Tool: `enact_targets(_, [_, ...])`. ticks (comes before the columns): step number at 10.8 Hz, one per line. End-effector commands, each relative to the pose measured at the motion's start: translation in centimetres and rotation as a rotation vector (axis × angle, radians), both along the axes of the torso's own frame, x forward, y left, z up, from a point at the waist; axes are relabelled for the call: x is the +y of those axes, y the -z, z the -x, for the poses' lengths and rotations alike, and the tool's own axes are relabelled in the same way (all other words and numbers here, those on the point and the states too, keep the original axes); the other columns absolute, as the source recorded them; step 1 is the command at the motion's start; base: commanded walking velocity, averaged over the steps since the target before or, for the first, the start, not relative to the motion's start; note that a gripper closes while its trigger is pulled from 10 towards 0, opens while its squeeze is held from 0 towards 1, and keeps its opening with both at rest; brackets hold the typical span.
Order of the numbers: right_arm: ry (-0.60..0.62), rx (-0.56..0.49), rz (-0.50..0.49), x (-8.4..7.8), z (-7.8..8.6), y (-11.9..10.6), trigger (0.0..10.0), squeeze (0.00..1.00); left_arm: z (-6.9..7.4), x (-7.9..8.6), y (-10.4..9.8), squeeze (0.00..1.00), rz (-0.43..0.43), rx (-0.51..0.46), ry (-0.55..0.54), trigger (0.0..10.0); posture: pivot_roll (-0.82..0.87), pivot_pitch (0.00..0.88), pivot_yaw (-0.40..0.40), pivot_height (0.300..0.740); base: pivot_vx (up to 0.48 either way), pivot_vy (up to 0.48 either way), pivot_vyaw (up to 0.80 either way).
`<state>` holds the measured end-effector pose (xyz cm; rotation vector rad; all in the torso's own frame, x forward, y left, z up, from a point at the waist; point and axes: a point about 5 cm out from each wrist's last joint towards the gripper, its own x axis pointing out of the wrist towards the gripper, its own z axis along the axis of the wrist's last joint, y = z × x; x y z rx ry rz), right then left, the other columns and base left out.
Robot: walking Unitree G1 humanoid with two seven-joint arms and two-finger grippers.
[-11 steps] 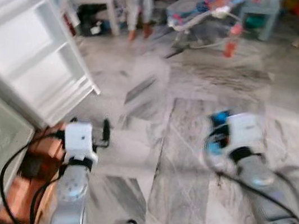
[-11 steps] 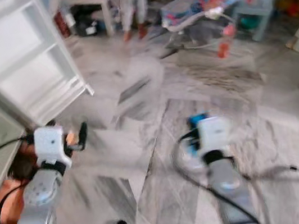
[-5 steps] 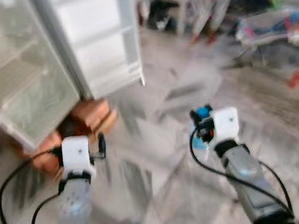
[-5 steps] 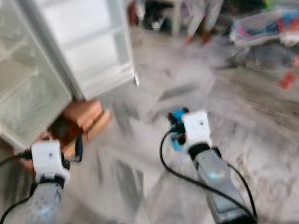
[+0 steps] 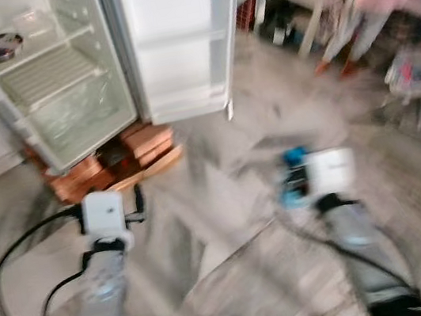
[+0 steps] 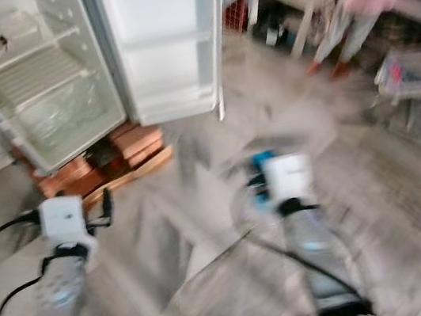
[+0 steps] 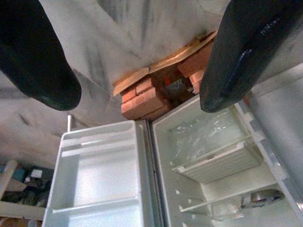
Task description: Restocking fridge
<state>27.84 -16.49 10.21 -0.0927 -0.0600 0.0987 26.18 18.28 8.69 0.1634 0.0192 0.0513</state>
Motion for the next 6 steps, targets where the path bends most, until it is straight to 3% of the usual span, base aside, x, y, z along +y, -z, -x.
enact_targets(1, [0.011,-0.014,-0.017,-0.2,0.6,-0.2,10.0,0.00,1.0,0.9,0.4,0.00,-0.012,0.010,-0.018,10.0,0.14,0.117,-0.080,0.740,0.000,0.000,0.00])
enact_targets(3, [0.122,0.016,0.026,-2.8,2.5,0.8,10.0,0.00,3.5,0.8,1.5,0.00,-0.032,0.069,0.018,10.0,0.13,0.097,-0.058,0.740,0.000,0.000,0.00])
enact_targets(4, [0.174,0.028,0.023,-3.8,3.1,0.9,10.0,0.00,3.9,0.1,1.4,0.00,-0.045,0.065,0.055,10.0,0.12,0.099,-0.052,0.740,0.000,0.000,0.00])
enact_targets(6, [0.155,0.057,0.049,-3.9,3.9,1.1,10.0,0.00,4.0,-0.9,0.5,0.00,-0.066,0.013,0.134,10.0,0.11,0.153,-0.059,0.740,0.000,0.000,0.00])
